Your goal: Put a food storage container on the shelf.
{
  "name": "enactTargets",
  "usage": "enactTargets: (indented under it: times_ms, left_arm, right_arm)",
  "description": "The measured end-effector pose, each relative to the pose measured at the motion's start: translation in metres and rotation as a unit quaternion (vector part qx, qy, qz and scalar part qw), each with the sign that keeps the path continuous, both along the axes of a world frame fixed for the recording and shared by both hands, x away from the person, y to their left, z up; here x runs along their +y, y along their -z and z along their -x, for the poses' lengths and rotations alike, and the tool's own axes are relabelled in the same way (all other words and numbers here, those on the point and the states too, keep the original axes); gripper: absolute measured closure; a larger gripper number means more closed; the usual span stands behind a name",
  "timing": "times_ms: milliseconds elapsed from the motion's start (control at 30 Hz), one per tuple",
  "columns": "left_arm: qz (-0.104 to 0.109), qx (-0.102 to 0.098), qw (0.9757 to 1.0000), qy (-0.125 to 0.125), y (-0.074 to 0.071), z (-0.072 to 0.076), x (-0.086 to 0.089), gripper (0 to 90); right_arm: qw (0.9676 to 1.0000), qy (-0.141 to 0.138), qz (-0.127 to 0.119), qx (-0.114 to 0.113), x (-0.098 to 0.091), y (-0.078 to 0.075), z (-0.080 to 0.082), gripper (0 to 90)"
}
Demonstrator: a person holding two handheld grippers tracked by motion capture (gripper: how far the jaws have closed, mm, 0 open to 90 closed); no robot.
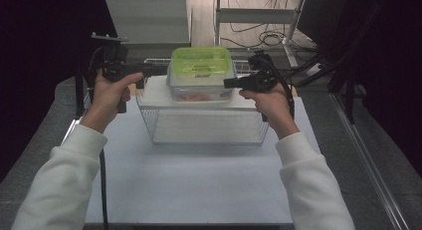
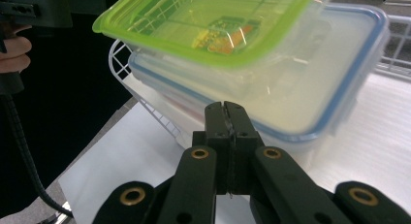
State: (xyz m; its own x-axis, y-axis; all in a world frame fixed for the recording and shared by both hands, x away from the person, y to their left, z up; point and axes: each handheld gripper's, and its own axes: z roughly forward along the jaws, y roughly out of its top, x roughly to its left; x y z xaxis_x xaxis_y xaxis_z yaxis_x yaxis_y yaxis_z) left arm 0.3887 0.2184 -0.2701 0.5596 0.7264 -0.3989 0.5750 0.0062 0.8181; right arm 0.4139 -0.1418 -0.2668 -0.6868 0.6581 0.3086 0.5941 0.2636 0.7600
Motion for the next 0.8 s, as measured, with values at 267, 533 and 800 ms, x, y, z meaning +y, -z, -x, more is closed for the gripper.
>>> enactTargets:
  times_ms: [267,533,800]
  left_arm:
    - [0.014,-0.005,0.9998,0.012,0.011,0.019,0.003,25.7]
    - [0.006,0.014,0.9995,0.027,0.035,0.042,0.006,25.7]
    - [0.005,0.023,0.9977,0.063,0.062,0.072,0.004,26.3]
  right_arm:
    - [0.9999,-0.007,-0.011,0.0,-0.023,0.01,0.015,89.0]
    - [0.9997,-0.011,0.004,0.022,-0.044,0.04,0.026,88.9]
    - [0.9988,-0.029,0.013,0.037,-0.057,0.068,0.046,88.4]
